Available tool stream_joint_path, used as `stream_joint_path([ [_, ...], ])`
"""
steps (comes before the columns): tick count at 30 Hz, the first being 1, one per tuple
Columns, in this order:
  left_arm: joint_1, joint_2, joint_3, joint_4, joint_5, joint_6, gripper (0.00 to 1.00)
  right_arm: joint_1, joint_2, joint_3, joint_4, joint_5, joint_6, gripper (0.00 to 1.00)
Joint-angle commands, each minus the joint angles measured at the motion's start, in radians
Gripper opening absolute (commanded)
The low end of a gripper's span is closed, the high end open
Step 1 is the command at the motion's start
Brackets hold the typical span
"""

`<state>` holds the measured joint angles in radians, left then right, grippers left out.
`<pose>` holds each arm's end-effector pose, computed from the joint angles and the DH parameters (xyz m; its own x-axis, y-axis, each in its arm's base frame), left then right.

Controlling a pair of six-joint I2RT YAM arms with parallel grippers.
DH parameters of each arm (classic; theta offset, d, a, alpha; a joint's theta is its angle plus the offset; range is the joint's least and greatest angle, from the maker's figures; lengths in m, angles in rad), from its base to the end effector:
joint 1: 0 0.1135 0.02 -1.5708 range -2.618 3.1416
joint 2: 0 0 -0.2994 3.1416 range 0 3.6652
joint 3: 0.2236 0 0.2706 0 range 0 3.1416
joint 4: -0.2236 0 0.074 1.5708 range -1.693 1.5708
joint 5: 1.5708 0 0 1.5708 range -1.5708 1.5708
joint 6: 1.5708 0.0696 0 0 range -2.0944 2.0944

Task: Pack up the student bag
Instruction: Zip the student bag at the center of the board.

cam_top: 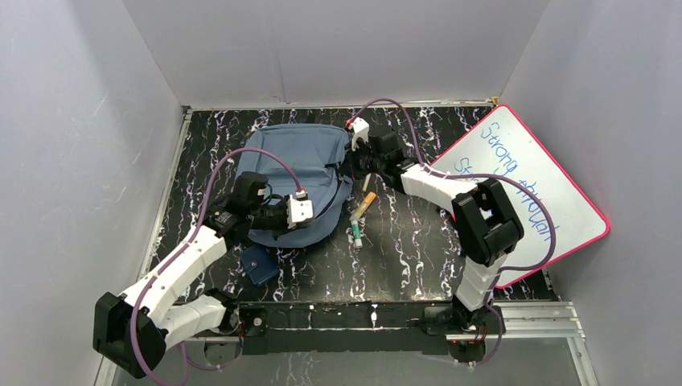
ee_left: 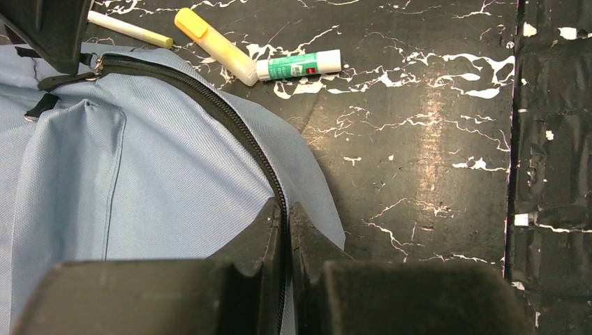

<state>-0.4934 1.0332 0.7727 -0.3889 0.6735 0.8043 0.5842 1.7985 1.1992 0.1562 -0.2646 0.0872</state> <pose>0.1903 -0.1516 0.2830 0.2124 0.5251 -0.8241 0.9439 0.1080 0.3121 0.3794 0.2727 0.2454 -0.4198 -0.1768 -0.8902 -0.6955 0.6929 0.1904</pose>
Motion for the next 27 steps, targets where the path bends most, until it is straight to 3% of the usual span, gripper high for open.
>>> stream_joint_path([
  [1, -0.015, -0.019, 0.009, -0.091, 0.074, -0.010, 0.00, -0.065, 0.006, 0.081, 0.139, 0.082, -0.029, 0.00],
  [2, -0.016, -0.019, 0.010, -0.087, 0.073, -0.014, 0.00, -0.066, -0.008, 0.081, 0.136, 0.064, -0.022, 0.03],
  [5, -0.016, -0.018, 0.004, -0.039, 0.049, -0.074, 0.25, -0.066, -0.056, 0.074, 0.100, 0.026, 0.003, 0.22],
  [7, -0.016, -0.017, 0.004, -0.005, 0.033, -0.120, 0.32, -0.069, -0.098, 0.054, 0.061, 0.040, 0.027, 0.34],
  [12, -0.014, -0.011, 0.023, 0.079, 0.028, -0.253, 0.38, -0.116, -0.192, 0.023, -0.110, 0.105, 0.168, 0.54],
  [16, -0.015, -0.024, 0.024, 0.271, -0.097, -0.500, 0.41, -0.178, -0.249, -0.015, -0.226, 0.132, 0.230, 0.75],
  [19, -0.015, -0.003, 0.060, 0.359, -0.356, -0.751, 0.43, -0.217, -0.291, -0.050, -0.265, 0.160, 0.211, 0.84],
  [21, -0.014, 0.058, 0.165, 0.299, -0.484, -0.851, 0.43, -0.240, -0.328, -0.089, -0.259, 0.173, 0.209, 0.86],
  [23, -0.013, 0.155, 0.267, 0.188, -0.549, -0.898, 0.44, -0.250, -0.360, -0.129, -0.239, 0.166, 0.209, 0.91],
  [27, -0.003, 0.288, 0.403, 0.096, -0.604, -0.963, 0.49, -0.258, -0.390, -0.140, -0.283, 0.157, 0.212, 0.89],
])
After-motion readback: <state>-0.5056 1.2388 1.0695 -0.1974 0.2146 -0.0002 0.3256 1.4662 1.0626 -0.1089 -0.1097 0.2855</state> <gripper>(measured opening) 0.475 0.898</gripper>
